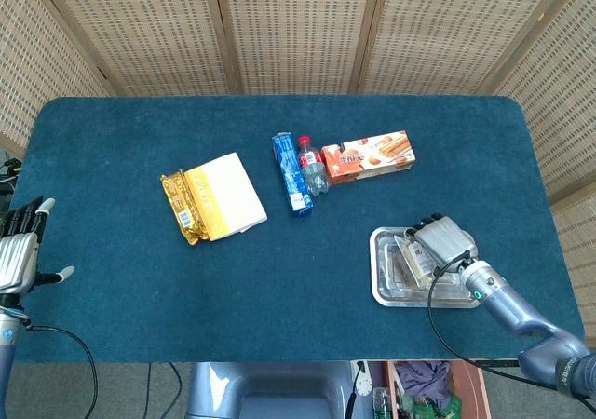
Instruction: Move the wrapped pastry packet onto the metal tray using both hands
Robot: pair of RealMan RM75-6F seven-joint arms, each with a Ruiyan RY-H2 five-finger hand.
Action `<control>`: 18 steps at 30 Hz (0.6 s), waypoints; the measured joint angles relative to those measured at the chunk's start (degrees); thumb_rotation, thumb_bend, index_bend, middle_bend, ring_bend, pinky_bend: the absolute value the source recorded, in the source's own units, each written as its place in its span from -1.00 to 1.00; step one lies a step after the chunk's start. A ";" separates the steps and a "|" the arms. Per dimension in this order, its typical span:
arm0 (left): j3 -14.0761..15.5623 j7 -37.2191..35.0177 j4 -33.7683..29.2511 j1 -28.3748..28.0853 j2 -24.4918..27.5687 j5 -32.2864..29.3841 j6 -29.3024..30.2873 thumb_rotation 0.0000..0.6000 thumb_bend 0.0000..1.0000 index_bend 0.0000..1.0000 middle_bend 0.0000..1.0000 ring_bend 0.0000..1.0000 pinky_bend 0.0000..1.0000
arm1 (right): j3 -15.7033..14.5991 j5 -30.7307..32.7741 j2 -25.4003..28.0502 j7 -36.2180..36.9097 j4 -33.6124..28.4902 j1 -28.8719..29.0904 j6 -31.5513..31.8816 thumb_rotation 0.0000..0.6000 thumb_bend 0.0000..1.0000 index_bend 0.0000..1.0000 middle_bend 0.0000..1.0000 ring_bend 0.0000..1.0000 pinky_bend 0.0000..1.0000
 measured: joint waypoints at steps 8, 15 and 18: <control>-0.02 -0.17 -0.33 0.26 0.09 0.16 0.03 1.00 -1.00 -1.00 -1.00 -1.00 -1.00 | 0.42 3.77 4.23 -1.23 -6.02 -1.74 1.65 1.00 -1.00 -1.00 -1.00 -1.00 -1.00; 0.42 -1.06 -0.76 0.97 0.22 2.31 1.13 1.00 -1.00 -1.00 -1.00 -1.00 -1.00 | 0.55 -1.13 7.75 -0.62 -11.82 -8.04 16.13 1.00 -1.00 -1.00 -1.00 -1.00 -1.00; 1.01 -1.65 -0.82 1.68 0.09 4.40 2.30 1.00 -1.00 -1.00 -1.00 -1.00 -1.00 | 0.19 -3.78 7.39 0.23 -12.11 -12.73 25.06 1.00 -1.00 -1.00 -1.00 -1.00 -1.00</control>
